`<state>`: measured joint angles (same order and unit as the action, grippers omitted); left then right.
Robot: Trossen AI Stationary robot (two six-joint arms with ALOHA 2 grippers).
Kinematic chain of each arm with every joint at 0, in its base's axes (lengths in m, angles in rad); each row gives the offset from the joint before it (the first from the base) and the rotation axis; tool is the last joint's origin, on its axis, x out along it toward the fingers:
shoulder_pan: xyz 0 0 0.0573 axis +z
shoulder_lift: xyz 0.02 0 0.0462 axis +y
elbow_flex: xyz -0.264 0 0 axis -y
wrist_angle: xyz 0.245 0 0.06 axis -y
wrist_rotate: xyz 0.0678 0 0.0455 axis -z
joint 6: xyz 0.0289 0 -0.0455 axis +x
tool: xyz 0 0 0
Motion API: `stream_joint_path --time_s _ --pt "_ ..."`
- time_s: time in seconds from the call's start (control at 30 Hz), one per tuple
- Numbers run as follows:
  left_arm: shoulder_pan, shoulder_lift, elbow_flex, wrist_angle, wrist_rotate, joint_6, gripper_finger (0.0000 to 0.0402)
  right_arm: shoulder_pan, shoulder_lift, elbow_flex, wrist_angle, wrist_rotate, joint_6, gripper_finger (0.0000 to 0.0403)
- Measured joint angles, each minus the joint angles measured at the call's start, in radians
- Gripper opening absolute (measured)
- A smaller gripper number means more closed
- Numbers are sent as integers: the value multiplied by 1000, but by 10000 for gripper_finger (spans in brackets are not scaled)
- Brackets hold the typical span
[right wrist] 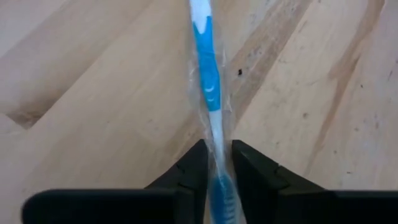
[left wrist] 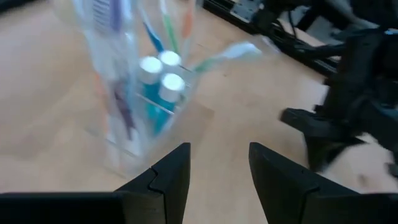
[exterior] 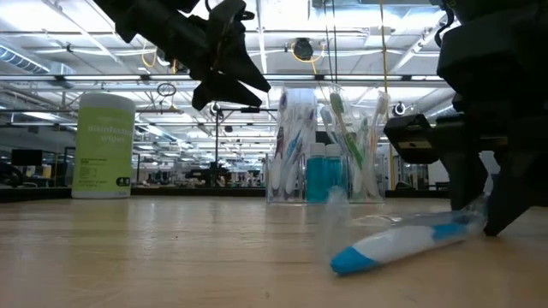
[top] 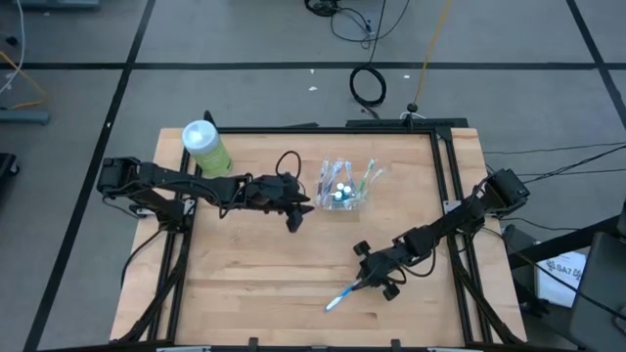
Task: Pick & Place toothbrushing station
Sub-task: Put the blue toothbrush into the organizer
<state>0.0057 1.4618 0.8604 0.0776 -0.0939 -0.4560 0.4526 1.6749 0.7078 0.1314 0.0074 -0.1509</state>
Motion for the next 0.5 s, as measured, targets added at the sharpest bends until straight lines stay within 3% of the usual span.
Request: stream_joint_path --time_s 0.2,0.33,0.5 --pt "-32 0 0 0 111 -79 168 0 2 0 14 18 -53 35" --pt "-68 0 0 0 123 -76 168 -1 2 -1 45 29 -129 18" --pt "-105 0 0 0 123 -81 168 0 -25 -4 58 194 -279 14"
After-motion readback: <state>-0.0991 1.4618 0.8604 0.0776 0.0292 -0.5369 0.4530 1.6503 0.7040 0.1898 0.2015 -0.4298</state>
